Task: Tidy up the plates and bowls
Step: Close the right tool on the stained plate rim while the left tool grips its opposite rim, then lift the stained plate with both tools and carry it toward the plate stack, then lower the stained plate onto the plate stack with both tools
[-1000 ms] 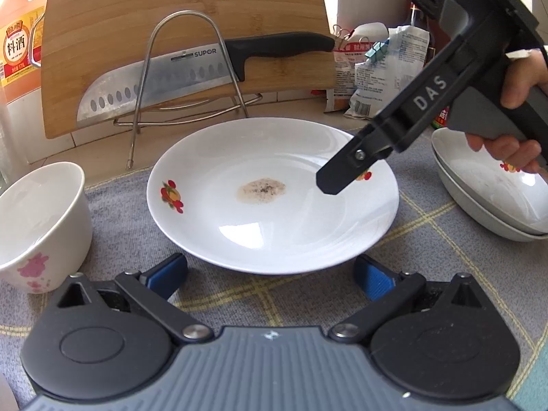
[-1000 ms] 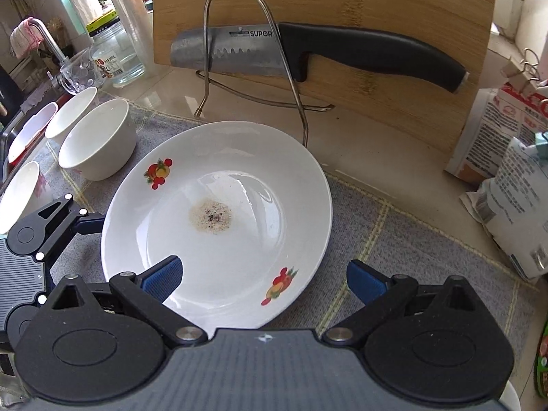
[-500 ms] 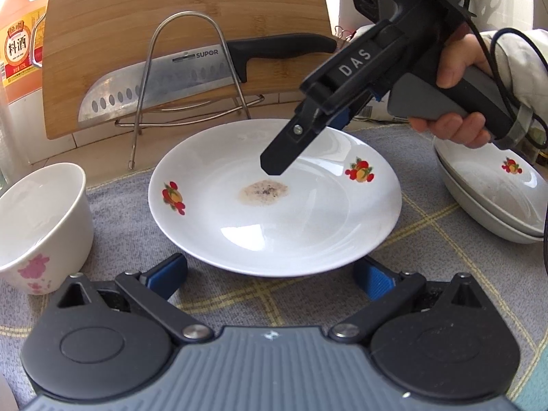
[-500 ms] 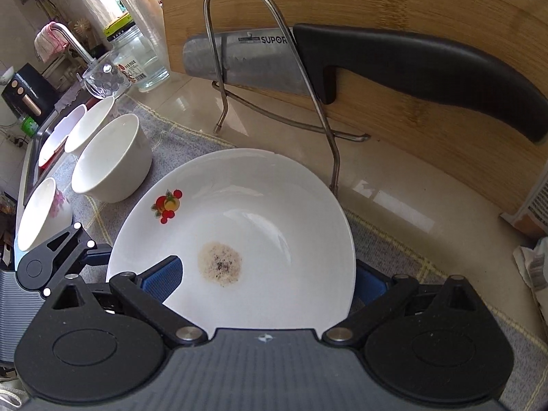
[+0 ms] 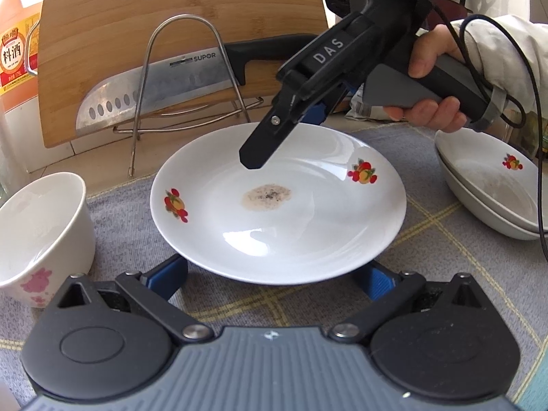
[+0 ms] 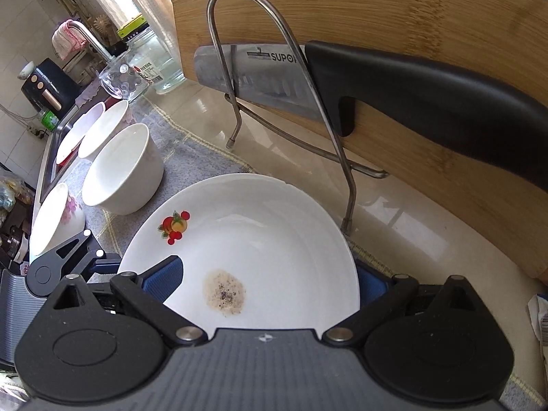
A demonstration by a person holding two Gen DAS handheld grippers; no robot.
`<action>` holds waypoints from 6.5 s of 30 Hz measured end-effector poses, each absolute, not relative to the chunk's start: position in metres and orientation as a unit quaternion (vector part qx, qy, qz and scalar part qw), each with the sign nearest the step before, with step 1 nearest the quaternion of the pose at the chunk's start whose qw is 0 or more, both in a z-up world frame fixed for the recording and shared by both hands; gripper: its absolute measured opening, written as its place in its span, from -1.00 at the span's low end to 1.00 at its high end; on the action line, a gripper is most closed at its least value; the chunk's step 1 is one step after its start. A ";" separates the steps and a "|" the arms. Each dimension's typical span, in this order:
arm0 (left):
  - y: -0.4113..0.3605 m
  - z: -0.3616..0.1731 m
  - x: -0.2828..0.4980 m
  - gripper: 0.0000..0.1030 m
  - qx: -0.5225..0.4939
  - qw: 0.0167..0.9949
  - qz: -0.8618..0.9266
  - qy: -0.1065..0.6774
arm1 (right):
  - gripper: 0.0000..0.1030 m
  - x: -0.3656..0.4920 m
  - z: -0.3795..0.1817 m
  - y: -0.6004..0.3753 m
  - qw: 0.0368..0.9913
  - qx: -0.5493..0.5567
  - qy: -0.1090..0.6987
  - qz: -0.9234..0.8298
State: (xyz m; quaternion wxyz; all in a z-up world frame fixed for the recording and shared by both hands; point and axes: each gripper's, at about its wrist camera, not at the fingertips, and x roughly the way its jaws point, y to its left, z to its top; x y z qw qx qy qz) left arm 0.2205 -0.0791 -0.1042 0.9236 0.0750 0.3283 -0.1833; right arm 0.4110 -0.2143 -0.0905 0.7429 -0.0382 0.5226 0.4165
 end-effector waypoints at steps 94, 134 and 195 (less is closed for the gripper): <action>-0.085 -0.041 0.090 0.99 0.162 0.876 -0.298 0.341 | 0.91 0.232 -0.033 -0.255 0.768 0.038 0.531 0.356; -0.182 -0.043 0.116 0.99 0.211 0.814 -0.440 0.315 | 0.91 0.185 -0.028 -0.392 0.817 0.107 0.521 0.224; -0.231 -0.067 0.187 0.98 0.218 0.796 -0.462 0.324 | 0.92 0.237 -0.045 -0.445 0.825 0.114 0.525 0.176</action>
